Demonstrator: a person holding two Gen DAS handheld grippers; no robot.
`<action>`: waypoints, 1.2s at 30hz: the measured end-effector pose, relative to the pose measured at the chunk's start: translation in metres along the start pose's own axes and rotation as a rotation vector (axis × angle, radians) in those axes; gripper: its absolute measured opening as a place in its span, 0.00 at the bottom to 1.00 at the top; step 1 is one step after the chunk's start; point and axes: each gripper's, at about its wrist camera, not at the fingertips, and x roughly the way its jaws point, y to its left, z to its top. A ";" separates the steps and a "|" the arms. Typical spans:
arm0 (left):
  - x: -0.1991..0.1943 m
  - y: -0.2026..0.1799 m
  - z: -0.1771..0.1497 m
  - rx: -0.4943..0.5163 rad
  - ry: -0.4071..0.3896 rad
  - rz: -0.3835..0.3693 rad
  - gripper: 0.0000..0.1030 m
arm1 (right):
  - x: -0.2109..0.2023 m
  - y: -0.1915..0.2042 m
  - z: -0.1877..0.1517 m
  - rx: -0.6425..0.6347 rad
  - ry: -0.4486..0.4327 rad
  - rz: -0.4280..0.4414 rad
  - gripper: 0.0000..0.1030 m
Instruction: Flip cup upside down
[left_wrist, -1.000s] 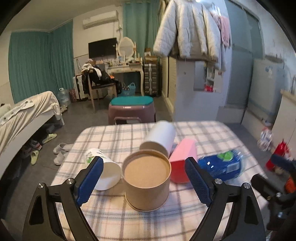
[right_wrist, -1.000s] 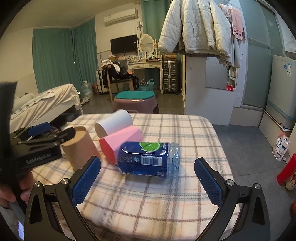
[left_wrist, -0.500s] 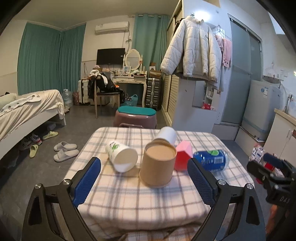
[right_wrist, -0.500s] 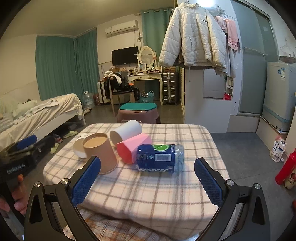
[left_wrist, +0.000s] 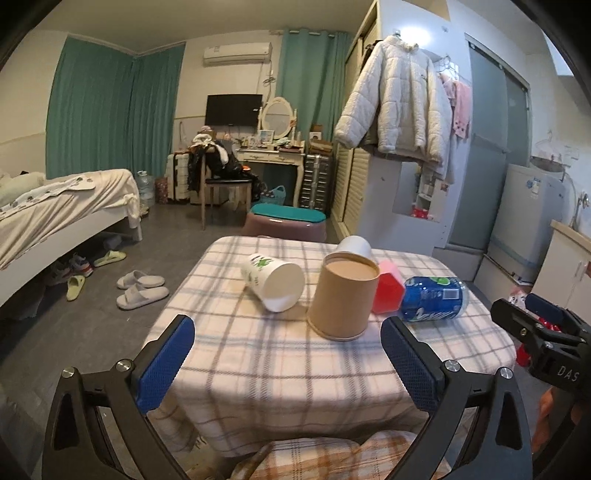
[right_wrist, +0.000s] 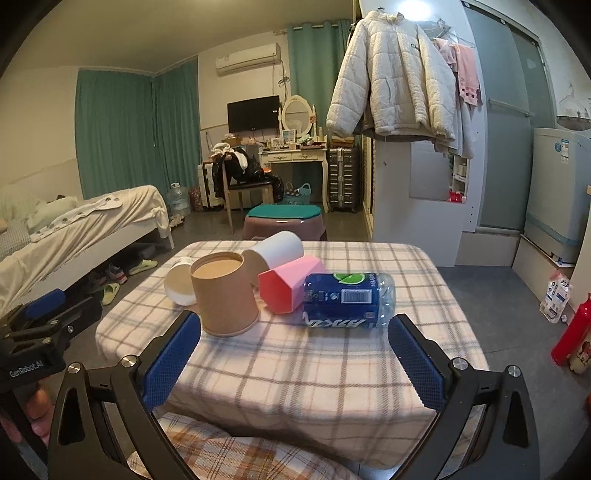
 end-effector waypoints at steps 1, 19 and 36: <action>-0.001 0.002 -0.001 -0.005 -0.001 0.001 1.00 | 0.000 0.002 0.000 -0.004 -0.003 -0.003 1.00; -0.012 0.004 0.001 -0.017 -0.037 0.036 1.00 | -0.002 0.011 -0.001 -0.027 0.004 0.004 1.00; -0.012 0.003 -0.001 -0.004 -0.035 0.036 1.00 | 0.002 0.013 -0.004 -0.045 0.019 0.000 1.00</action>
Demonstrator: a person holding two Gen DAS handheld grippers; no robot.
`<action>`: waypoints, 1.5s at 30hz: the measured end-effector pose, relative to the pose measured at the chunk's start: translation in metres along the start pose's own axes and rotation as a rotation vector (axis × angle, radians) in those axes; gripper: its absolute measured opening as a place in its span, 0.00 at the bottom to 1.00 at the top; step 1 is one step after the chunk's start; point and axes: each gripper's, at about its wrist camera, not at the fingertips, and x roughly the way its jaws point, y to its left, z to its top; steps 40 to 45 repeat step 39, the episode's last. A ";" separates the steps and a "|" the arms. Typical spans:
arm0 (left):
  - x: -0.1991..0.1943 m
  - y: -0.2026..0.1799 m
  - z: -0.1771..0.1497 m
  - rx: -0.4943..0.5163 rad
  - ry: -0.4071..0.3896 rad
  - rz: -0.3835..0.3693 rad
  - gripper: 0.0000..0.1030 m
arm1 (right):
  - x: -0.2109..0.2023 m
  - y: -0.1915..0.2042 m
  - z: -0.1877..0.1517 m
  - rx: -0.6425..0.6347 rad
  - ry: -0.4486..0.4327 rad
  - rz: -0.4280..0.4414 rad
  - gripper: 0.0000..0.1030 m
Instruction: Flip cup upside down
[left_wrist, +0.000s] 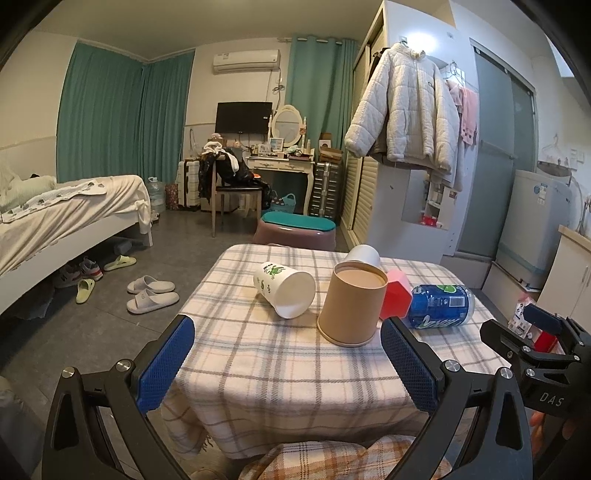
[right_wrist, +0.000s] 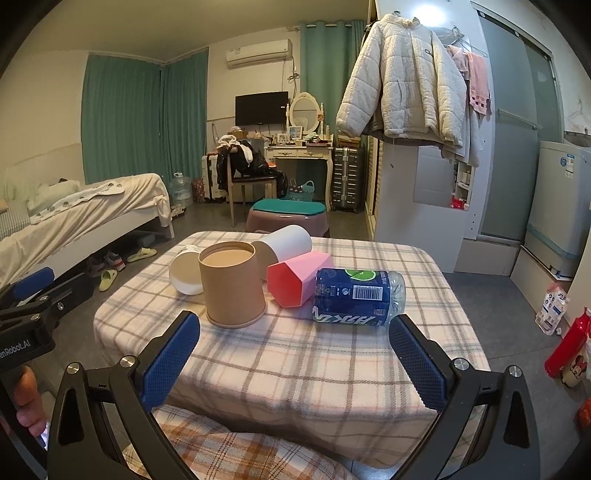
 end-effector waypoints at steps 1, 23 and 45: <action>0.000 0.000 0.000 -0.001 -0.001 0.001 1.00 | 0.000 0.000 -0.001 0.001 0.000 0.001 1.00; 0.000 0.000 -0.001 0.003 0.001 0.004 1.00 | 0.002 -0.004 -0.007 0.016 0.014 -0.003 1.00; -0.002 -0.002 -0.004 0.012 -0.014 0.008 1.00 | 0.004 -0.003 -0.010 0.018 0.018 -0.001 1.00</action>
